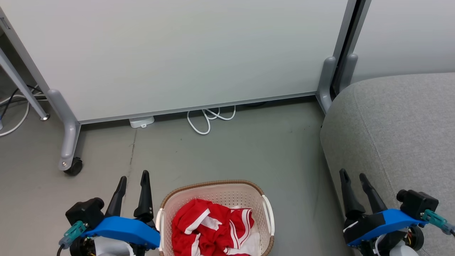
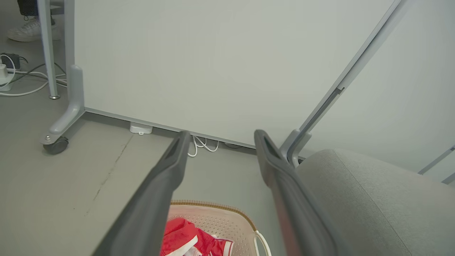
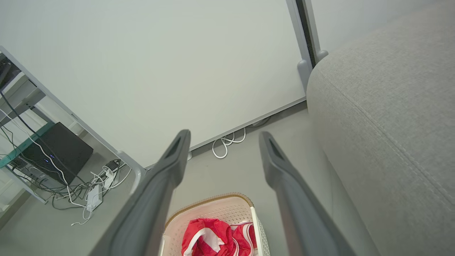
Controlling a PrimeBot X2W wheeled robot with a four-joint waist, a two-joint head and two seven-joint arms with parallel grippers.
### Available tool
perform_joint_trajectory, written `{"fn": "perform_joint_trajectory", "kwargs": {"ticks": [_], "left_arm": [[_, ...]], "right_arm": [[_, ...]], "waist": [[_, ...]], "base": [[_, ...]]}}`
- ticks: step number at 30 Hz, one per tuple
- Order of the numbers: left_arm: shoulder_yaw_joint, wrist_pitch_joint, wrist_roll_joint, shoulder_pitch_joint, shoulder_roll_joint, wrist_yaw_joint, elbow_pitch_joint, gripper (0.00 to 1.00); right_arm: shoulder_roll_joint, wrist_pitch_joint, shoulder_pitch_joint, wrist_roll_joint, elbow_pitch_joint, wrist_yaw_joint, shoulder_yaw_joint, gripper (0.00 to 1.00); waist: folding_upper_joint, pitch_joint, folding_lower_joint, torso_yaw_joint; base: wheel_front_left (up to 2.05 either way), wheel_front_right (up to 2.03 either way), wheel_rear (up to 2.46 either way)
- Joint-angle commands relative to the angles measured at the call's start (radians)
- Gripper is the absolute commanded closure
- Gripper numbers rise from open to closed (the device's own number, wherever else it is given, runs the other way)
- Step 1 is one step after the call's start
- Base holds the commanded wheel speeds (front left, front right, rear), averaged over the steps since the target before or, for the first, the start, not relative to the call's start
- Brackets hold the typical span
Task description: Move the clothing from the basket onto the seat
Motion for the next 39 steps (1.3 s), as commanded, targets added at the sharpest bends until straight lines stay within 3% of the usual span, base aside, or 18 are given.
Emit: {"fn": "perform_joint_trajectory", "kwargs": {"ticks": [1, 39], "left_arm": [[-0.007, -0.010, 0.029, -0.027, 0.008, -0.003, -0.001, 0.00], [-0.008, -0.093, 0.319, -0.036, -0.004, -0.030, 0.062, 0.00]], "right_arm": [[-0.008, -0.009, -0.025, -0.042, -0.012, 0.002, 0.002, 0.00], [-0.009, -0.070, -0.023, -0.399, -0.008, 0.002, 0.018, 0.00]], "waist": [[0.0000, 0.000, 0.0000, 0.000], [0.0000, -0.003, 0.0000, 0.002]], "base": [[0.00, 0.00, 0.00], [0.00, 0.00, 0.00]]}}
